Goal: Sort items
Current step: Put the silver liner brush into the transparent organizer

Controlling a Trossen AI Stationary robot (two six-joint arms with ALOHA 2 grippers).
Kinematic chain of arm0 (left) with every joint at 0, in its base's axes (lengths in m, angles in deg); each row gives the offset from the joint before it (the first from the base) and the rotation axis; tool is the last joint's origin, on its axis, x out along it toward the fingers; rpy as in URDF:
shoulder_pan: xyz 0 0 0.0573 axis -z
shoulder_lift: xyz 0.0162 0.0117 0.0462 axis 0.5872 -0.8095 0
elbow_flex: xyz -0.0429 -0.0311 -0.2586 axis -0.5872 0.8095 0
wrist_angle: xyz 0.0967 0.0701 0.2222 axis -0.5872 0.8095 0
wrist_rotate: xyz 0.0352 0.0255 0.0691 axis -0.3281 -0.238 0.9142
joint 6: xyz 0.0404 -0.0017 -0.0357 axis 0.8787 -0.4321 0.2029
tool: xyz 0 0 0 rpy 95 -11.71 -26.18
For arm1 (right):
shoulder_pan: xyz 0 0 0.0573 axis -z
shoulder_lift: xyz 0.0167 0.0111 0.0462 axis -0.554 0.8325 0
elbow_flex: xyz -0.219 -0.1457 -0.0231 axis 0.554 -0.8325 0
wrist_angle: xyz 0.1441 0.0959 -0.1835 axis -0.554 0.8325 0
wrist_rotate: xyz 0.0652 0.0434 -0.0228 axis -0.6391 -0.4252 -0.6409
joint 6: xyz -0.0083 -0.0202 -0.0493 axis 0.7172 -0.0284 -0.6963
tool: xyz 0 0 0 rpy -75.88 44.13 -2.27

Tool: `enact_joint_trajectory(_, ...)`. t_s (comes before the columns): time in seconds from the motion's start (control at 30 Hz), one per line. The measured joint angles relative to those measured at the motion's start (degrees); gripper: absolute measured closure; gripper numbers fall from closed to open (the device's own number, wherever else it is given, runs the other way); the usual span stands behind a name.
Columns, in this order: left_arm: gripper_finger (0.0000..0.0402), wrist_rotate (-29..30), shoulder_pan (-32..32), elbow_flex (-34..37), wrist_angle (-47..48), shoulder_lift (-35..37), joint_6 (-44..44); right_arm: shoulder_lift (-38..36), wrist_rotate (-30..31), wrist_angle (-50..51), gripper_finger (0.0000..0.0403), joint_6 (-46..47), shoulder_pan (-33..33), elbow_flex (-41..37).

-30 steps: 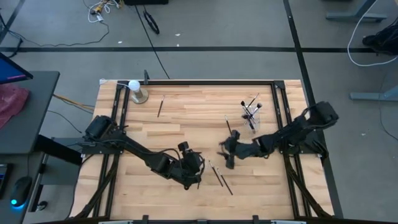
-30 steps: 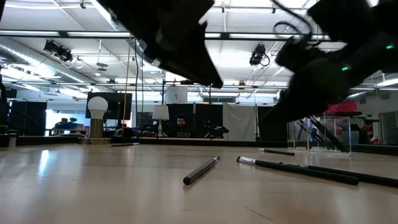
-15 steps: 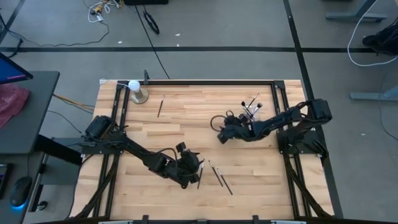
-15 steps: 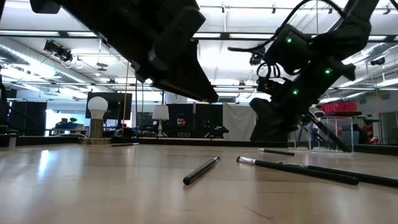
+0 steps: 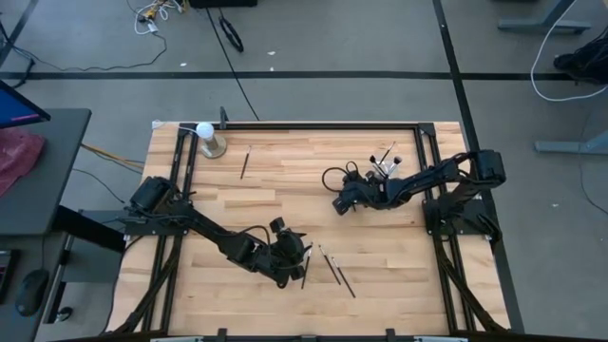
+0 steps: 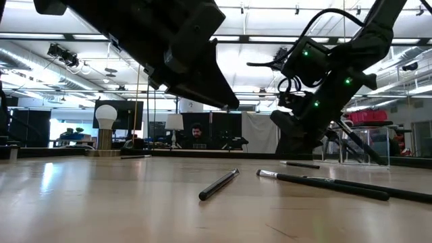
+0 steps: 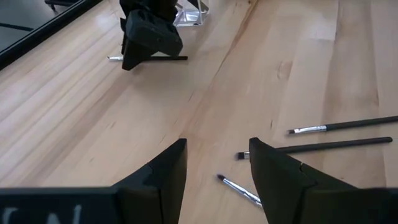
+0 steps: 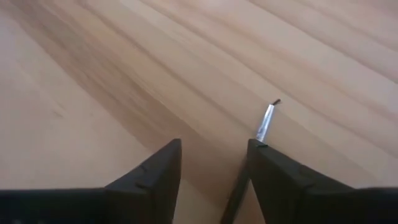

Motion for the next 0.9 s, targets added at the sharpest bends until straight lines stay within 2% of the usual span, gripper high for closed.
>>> enact_joint_trajectory(0.27, 0.0227, 0.0, 0.0, 0.0, -0.9, 0.0, 0.2, 3.6, -2.1, -2.7, 0.0242, -0.4, 2.2, 0.2)
enact_joint_trajectory(0.6, 0.0227, 0.0, 0.0, 0.0, -0.9, 0.0, 0.2, 3.8, -5.9, -6.7, 0.0271, -5.5, -1.6, -0.1)
enact_joint_trajectory(0.77, 0.0227, 0.0, 0.0, 0.0, -0.9, 0.0, 0.2, -0.4, -7.9, -0.3, 0.0270, -2.9, -2.6, -0.1)
enact_joint_trajectory(0.9, 0.0227, 0.0, 0.0, 0.0, -0.9, 0.0, 0.2, -5.4, -7.3, 9.6, 0.0249, 0.8, -2.4, -0.1)
